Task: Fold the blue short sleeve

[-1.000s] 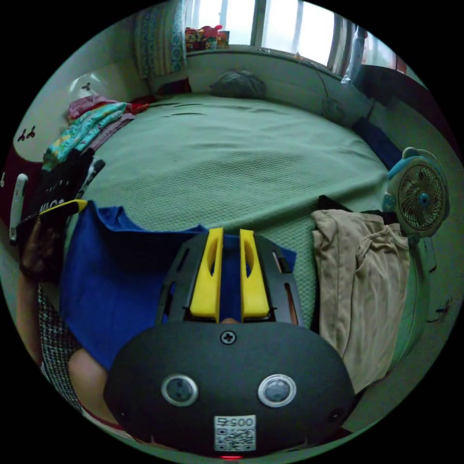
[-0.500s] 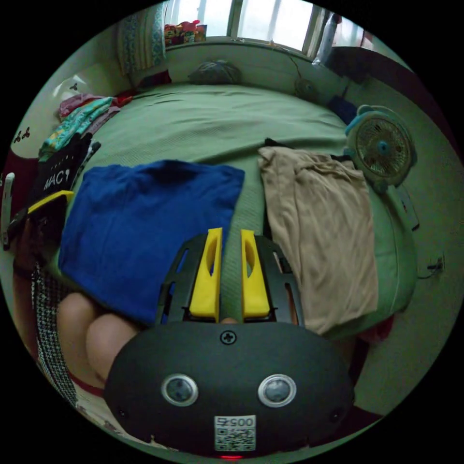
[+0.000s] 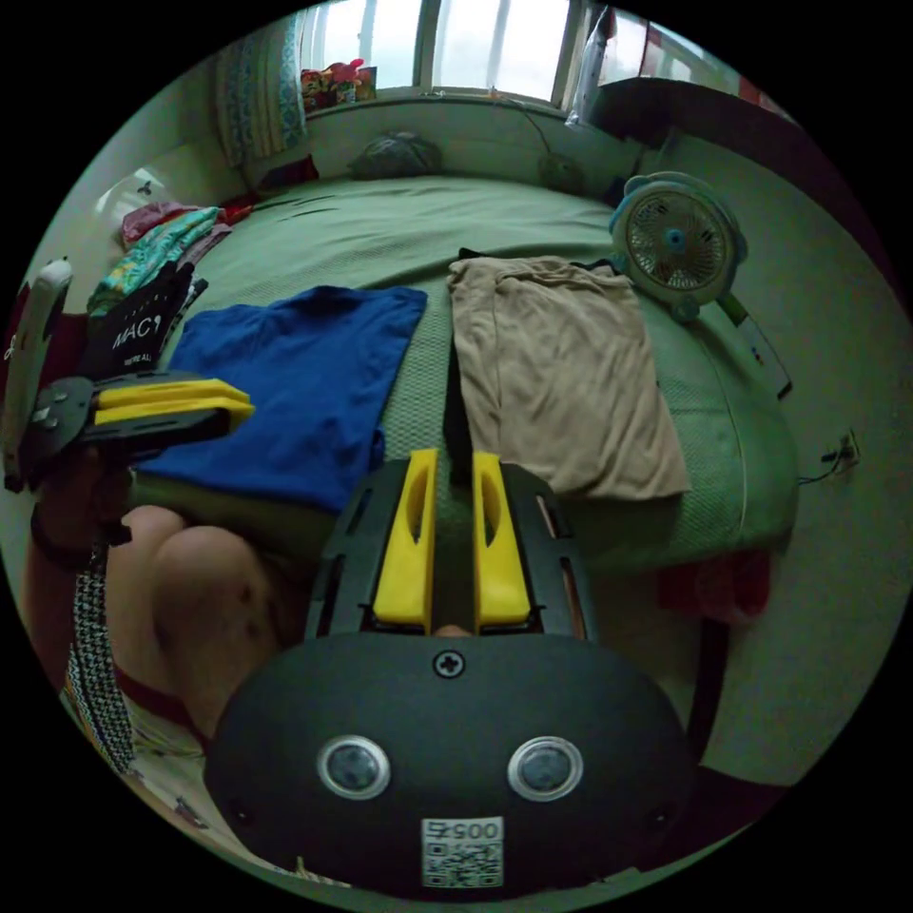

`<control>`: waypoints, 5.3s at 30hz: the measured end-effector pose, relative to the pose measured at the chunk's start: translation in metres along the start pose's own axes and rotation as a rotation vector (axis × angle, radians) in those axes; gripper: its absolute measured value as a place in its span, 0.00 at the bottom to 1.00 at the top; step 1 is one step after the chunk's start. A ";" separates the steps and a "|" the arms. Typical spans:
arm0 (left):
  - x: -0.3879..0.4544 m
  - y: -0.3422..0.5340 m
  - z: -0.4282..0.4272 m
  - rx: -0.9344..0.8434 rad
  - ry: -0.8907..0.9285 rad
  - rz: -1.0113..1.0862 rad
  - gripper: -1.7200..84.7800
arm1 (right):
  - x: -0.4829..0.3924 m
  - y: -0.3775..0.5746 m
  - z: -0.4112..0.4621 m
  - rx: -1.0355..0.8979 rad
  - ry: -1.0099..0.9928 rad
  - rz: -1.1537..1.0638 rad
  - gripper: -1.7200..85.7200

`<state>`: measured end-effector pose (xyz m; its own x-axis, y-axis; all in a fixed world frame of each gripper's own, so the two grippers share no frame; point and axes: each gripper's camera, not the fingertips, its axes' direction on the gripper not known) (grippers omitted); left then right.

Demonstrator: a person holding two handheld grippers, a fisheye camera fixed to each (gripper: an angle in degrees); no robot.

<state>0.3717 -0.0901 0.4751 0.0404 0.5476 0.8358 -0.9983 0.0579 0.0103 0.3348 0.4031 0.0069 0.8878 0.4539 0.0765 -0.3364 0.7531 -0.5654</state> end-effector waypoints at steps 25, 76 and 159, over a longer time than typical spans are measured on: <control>0.119 -0.042 0.054 -0.108 0.043 -0.052 0.05 | 0.053 -0.056 0.037 0.006 -0.102 0.017 0.09; -0.361 0.444 -0.127 0.133 0.031 -0.463 0.01 | -0.441 -0.323 0.146 -0.135 -0.347 -0.266 0.07; -0.494 0.632 -0.214 -0.030 -0.068 -0.559 0.07 | -0.516 -0.310 0.058 0.012 -0.207 -0.340 0.02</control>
<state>-0.2703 -0.1455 -0.0482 0.5586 0.3720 0.7413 -0.8243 0.3478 0.4467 -0.0376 -0.0372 0.1901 0.8676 0.2629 0.4221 -0.0387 0.8820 -0.4698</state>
